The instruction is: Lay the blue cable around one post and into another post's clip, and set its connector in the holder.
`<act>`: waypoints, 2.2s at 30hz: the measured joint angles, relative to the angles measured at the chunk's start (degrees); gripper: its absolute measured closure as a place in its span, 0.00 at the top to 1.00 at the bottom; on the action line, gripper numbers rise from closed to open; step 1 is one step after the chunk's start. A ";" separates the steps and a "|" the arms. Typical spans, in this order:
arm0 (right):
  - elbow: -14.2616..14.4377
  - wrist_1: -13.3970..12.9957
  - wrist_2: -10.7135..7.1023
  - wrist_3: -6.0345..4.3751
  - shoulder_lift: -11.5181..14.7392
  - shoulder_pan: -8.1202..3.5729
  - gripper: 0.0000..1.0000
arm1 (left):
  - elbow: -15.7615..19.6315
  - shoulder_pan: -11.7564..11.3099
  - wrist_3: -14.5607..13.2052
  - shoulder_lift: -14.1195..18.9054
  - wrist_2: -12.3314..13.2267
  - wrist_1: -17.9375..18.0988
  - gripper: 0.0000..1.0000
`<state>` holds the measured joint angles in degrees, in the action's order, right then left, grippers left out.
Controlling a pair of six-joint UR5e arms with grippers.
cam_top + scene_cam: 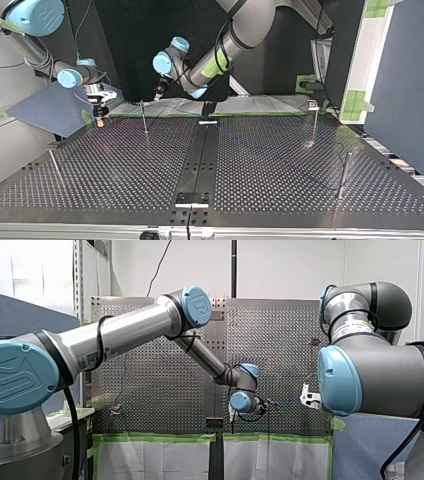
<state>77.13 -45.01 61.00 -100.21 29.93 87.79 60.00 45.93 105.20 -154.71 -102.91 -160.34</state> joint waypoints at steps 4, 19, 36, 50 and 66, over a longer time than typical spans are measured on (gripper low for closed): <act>0.00 0.00 0.00 0.00 0.00 0.08 0.00 | 0.03 -0.02 0.00 0.00 0.03 -0.04 0.90; 0.00 0.06 -0.07 0.00 0.01 0.23 0.00 | 0.06 -0.01 -0.31 0.00 -0.29 -0.48 0.90; 0.00 0.16 -0.07 -0.05 -0.01 0.22 0.00 | 7.27 1.09 -4.64 6.68 -8.07 3.00 0.90; 0.00 0.78 0.12 -0.05 -0.02 0.82 0.00 | 13.76 -0.48 -1.50 13.18 -9.07 9.51 0.90; 0.00 0.79 0.06 -0.18 -0.01 1.03 0.00 | 21.78 -1.42 0.85 21.19 -9.08 17.50 0.90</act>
<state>77.14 -44.22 61.07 -100.39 29.92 88.81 81.78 44.51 106.05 -133.53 -111.99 -142.84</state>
